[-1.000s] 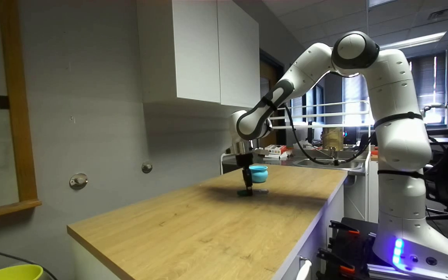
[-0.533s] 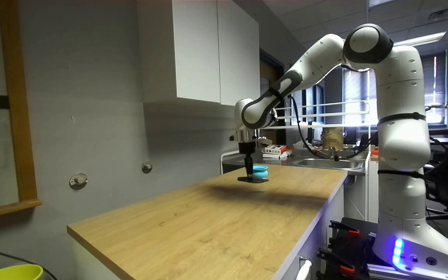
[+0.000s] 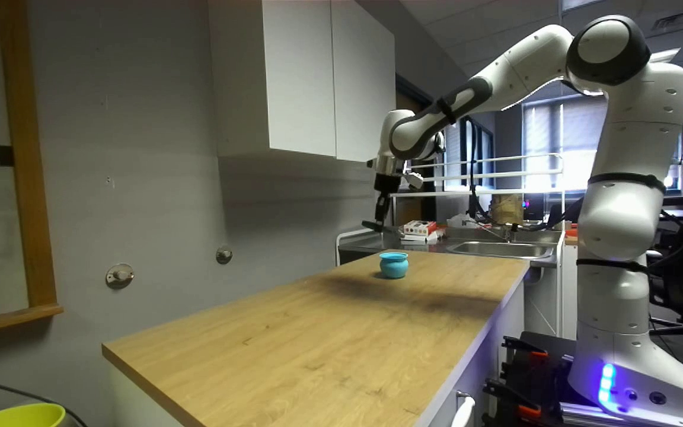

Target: Pick up the marker and put it in the bowl

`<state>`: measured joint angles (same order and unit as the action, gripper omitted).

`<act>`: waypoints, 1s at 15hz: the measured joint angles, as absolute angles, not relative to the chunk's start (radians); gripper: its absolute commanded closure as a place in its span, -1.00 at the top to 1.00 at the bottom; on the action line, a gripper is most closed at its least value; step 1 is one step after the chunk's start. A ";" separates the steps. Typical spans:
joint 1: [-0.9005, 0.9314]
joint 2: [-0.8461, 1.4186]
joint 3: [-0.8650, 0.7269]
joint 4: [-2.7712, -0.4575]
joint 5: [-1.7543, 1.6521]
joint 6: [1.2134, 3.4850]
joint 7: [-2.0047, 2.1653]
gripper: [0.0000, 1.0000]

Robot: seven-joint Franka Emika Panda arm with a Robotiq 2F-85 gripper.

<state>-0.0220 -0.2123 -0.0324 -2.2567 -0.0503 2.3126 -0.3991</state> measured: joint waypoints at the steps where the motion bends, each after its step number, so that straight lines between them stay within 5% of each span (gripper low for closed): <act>1: -0.028 -0.225 -0.039 -2.259 -0.056 2.340 -0.371 -0.86; 15: -0.158 -0.096 -0.047 -2.280 -0.390 2.692 0.137 -0.87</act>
